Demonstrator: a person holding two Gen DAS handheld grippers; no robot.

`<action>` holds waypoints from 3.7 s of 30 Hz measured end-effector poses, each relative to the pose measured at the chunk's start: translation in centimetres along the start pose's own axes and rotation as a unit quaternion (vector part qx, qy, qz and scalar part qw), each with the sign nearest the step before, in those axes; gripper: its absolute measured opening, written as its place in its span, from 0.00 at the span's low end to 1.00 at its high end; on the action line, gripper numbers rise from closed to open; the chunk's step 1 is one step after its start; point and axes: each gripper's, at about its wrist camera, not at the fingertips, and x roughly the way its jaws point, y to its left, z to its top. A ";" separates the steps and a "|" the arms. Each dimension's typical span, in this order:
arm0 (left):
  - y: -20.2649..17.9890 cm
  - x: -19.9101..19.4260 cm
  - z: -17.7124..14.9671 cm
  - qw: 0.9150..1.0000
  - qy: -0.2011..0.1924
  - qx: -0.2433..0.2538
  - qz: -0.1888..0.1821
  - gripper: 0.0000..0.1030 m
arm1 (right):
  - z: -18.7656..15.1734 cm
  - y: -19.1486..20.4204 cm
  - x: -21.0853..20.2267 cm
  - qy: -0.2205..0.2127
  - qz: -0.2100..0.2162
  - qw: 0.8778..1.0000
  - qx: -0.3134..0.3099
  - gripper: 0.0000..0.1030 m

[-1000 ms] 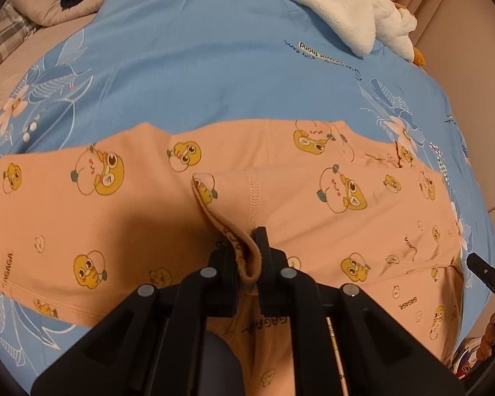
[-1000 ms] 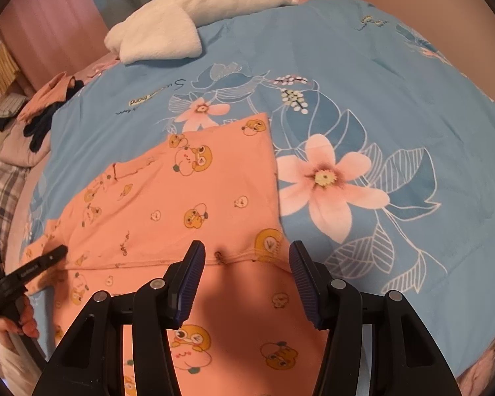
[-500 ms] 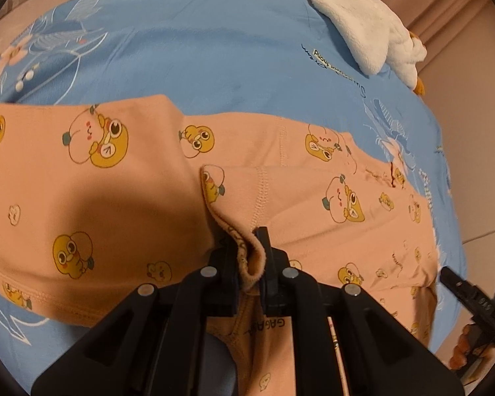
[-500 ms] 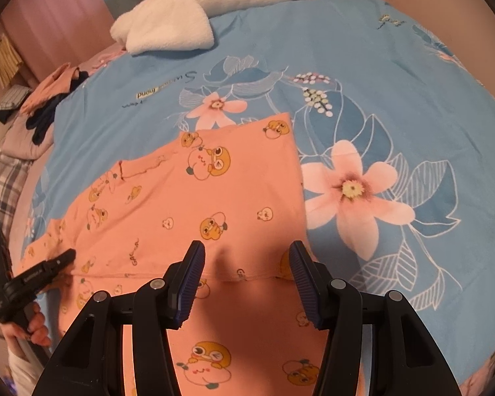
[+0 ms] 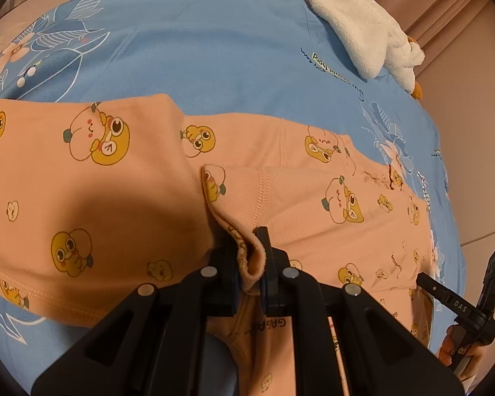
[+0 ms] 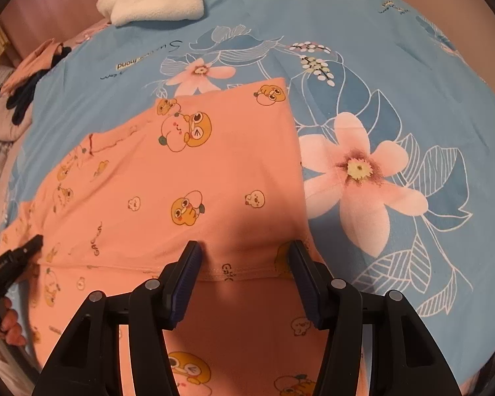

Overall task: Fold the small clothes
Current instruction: 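Fold the grasped side over the body with the left gripper, then release, then grasp the other sleeve cuff with the left gripper, then lift the sleeve with the left gripper and fold it across the body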

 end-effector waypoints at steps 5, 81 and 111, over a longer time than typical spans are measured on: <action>0.1 -0.1 -0.2 1.000 -0.004 0.000 -0.003 0.12 | 0.0 0.2 0.2 -0.003 -0.010 1.000 -0.007 0.54; 20.3 -17.8 0.0 0.922 -0.260 -0.275 0.079 0.02 | -6.3 2.6 -10.0 -0.096 0.076 0.992 0.008 0.93; -6.6 -13.0 3.5 0.975 -0.196 0.100 -0.034 0.02 | -7.1 -1.4 -11.0 -0.112 0.083 0.989 0.051 0.93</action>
